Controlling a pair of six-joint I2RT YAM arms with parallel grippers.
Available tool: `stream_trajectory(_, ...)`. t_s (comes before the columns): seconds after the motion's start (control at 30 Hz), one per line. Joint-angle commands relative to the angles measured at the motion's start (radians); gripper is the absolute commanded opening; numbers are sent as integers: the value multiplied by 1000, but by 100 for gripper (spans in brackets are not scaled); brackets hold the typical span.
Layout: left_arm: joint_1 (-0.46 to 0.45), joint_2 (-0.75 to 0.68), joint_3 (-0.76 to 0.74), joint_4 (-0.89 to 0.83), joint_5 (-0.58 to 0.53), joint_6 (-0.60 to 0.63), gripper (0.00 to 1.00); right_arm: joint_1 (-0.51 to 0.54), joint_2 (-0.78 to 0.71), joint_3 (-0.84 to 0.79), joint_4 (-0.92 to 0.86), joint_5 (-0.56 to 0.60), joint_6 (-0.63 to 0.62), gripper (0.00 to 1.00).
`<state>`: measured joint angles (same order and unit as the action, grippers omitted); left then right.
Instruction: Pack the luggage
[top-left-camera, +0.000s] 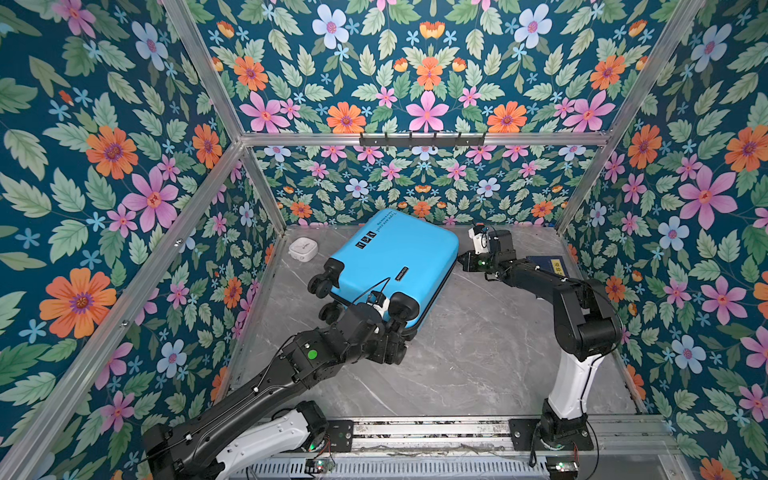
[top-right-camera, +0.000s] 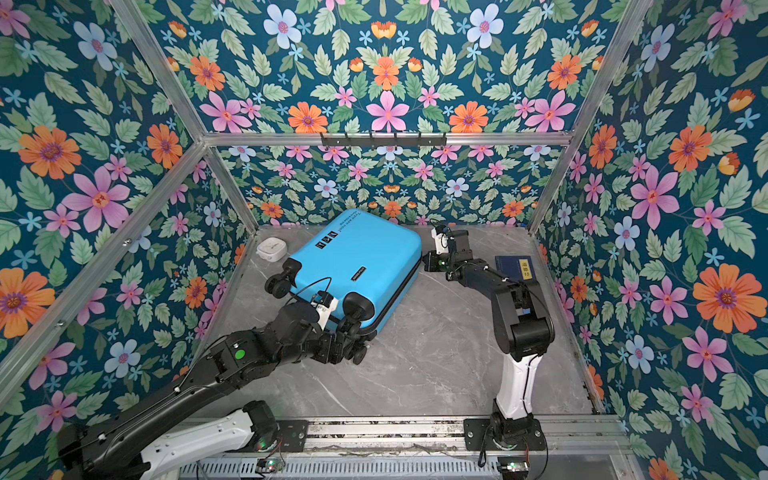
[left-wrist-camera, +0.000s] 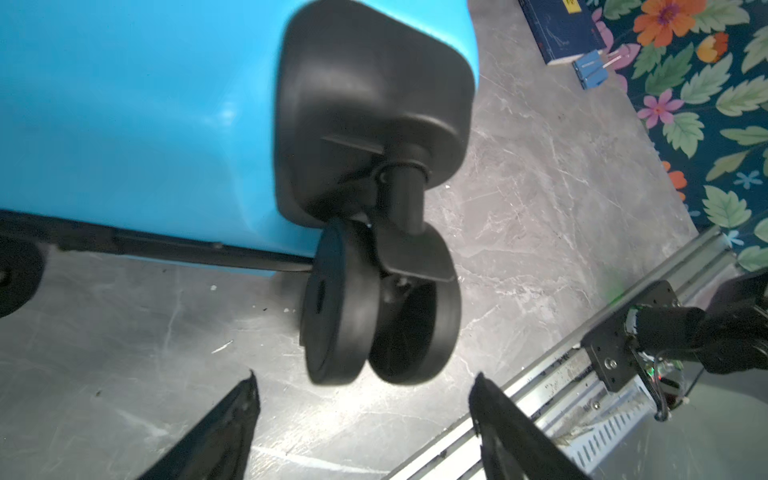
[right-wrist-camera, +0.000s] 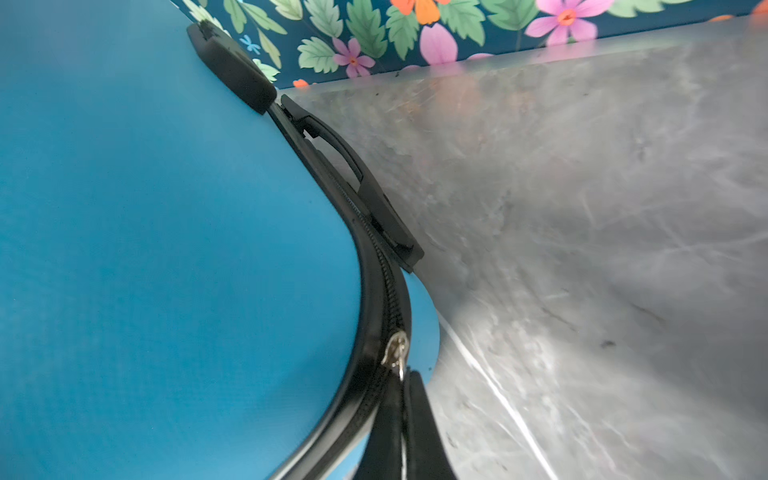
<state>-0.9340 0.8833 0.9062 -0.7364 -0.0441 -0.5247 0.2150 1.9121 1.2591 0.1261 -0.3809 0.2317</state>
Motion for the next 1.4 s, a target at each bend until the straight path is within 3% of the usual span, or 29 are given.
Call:
stream_trajectory(0.0,0,-20,15,-41,-117,-38,88,-2,-43,-50,88,23,-13,0)
stream_trajectory(0.23,27,-40,29,-76,-303,-110,91,-2,-170,-221,135,50,-6,0)
stream_trajectory(0.37,108,-80,-2,-11,-310,-103,89,-2,-221,-264,93,52,-1,0)
stream_trajectory(0.4,137,-87,-12,7,-305,-100,89,-2,-227,-253,54,64,1,9)
stream_trajectory(0.47,190,-98,-29,32,-294,-94,87,-2,-246,-263,30,87,11,36)
stream_trajectory(0.53,239,-102,-49,65,-279,-94,86,-2,-305,-293,33,122,26,90)
stream_trajectory(0.57,256,-103,-60,89,-268,-93,85,-2,-325,-302,33,136,28,92)
stream_trajectory(0.8,368,-74,-129,216,-188,-127,78,-37,-362,-242,-82,200,121,93)
stream_trajectory(0.97,484,-69,-190,281,-72,-146,78,-94,-206,-10,-254,60,240,80)
stream_trajectory(1.23,712,-32,-284,434,178,-199,78,-98,16,337,-463,30,410,85)
stream_trajectory(1.37,772,-22,-295,479,226,-213,78,-98,94,397,-426,-49,479,84)
